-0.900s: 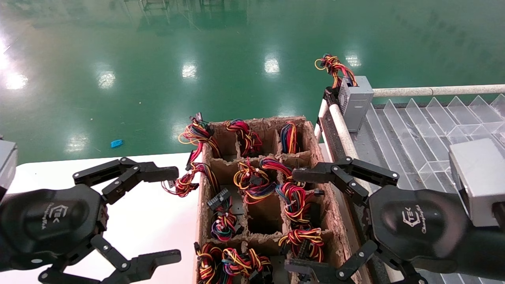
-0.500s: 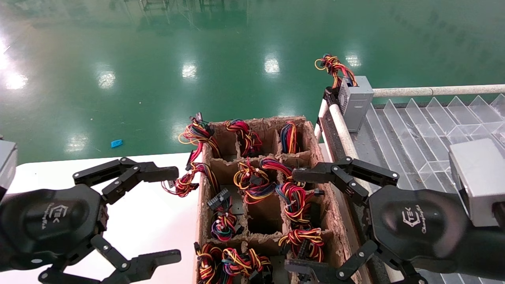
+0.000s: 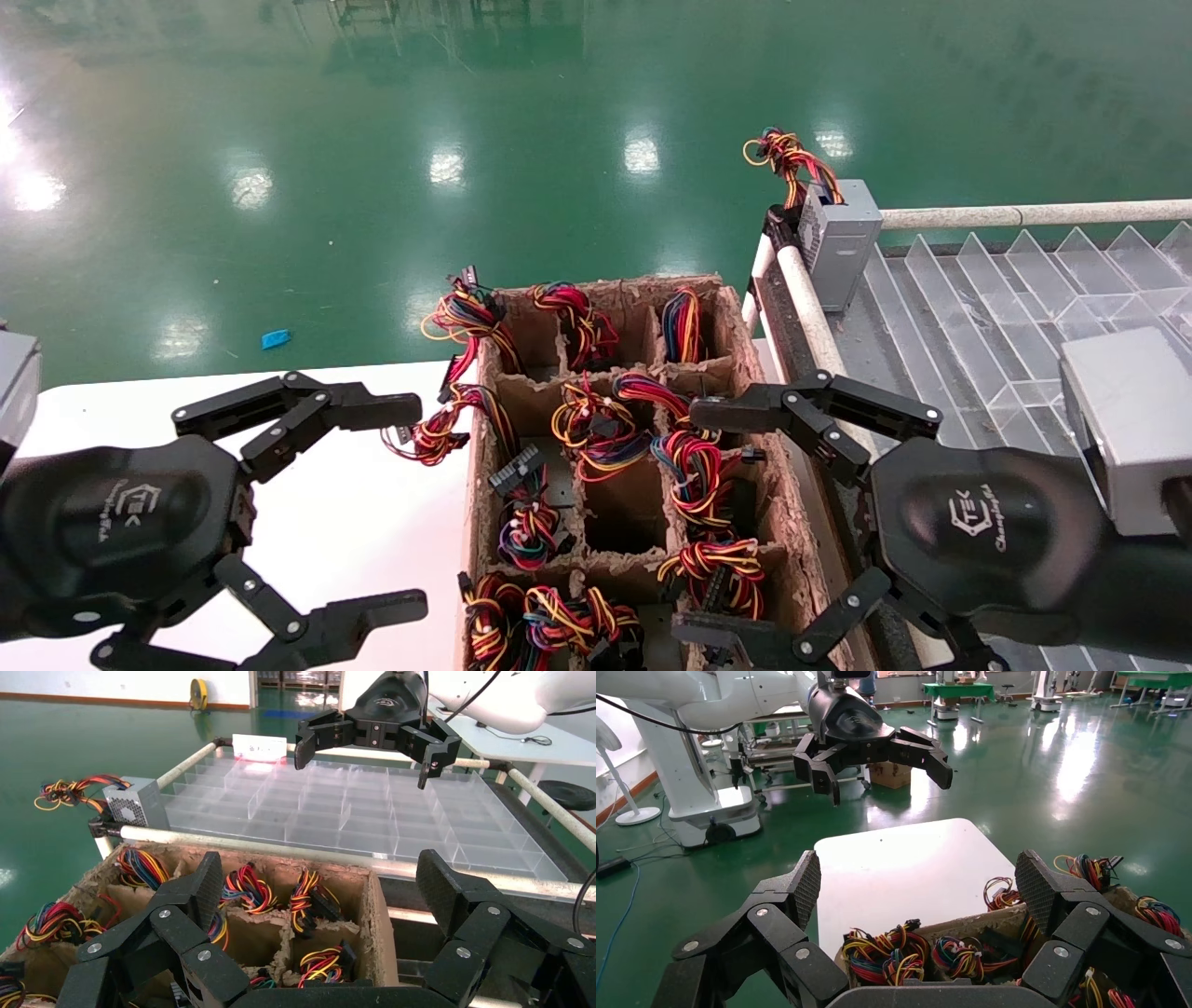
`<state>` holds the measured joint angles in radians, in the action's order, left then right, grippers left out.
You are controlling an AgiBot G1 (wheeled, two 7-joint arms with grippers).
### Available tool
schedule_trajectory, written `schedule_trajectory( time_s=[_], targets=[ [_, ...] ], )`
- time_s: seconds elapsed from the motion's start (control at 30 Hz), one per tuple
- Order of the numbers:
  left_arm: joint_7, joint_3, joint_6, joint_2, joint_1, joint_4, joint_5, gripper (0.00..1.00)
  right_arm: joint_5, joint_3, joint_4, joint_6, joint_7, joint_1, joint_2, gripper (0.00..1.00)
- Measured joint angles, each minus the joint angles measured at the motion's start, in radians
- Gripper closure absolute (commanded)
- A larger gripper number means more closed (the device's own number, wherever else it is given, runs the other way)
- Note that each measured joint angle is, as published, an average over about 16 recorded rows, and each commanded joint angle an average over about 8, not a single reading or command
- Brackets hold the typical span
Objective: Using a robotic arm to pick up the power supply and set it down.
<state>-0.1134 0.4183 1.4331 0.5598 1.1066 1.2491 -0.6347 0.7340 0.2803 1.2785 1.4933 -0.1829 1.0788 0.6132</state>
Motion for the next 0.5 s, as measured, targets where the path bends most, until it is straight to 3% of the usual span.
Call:
schedule_trajectory(
  time_s=[0.23, 0.27, 0.5],
  targets=[
    [0.0, 0.0, 0.0, 0.0, 0.0, 0.0, 0.0, 0.0, 0.0, 0.0, 0.0, 0.0, 0.0, 0.0, 0.0, 0.0],
    [0.0, 0.0, 0.0, 0.0, 0.0, 0.0, 0.0, 0.07, 0.0, 0.0, 0.0, 0.0, 0.0, 0.0, 0.0, 0.0],
    [0.0, 0.0, 0.0, 0.0, 0.0, 0.0, 0.0, 0.95, 0.0, 0.0, 0.0, 0.0, 0.0, 0.0, 0.0, 0.0]
  ],
)
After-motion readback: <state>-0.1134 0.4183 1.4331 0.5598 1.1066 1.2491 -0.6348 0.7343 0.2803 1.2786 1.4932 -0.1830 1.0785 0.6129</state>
